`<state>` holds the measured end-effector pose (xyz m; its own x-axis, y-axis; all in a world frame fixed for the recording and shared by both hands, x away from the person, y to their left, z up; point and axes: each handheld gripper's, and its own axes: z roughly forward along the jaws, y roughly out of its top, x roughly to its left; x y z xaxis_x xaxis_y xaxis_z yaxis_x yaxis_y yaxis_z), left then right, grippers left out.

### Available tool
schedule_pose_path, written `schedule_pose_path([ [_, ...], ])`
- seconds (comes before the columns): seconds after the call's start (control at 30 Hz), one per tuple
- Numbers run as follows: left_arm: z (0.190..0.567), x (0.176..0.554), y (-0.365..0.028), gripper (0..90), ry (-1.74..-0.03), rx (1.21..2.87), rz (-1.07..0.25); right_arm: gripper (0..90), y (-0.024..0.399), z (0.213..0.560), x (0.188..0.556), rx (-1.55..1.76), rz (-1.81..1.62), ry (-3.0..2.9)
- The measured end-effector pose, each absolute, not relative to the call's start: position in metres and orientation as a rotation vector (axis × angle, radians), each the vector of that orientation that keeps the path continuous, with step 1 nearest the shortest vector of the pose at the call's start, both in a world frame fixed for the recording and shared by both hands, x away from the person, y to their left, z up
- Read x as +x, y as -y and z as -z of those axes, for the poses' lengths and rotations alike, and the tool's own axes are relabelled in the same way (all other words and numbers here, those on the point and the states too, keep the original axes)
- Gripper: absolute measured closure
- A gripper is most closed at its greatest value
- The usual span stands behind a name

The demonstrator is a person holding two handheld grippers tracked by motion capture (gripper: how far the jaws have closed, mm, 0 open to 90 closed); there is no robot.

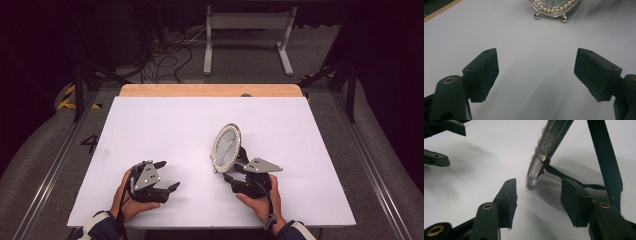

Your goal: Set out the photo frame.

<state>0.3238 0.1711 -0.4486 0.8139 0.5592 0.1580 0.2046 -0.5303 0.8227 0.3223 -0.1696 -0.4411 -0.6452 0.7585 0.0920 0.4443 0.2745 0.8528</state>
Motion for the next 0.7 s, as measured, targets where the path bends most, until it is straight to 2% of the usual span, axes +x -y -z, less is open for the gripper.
schedule_pose_path([
  [0.3, 0.45, 0.32, -0.173, 19.1, -0.581, 2.126, -0.52, 41.6, 0.166, 0.442, 0.332, 1.119, -1.329, -2.206],
  [0.7, 0.45, 0.312, -0.182, 18.6, -0.612, 2.113, -0.561, 41.2, 0.151, 0.444, 0.35, 1.166, -1.36, -2.177],
])
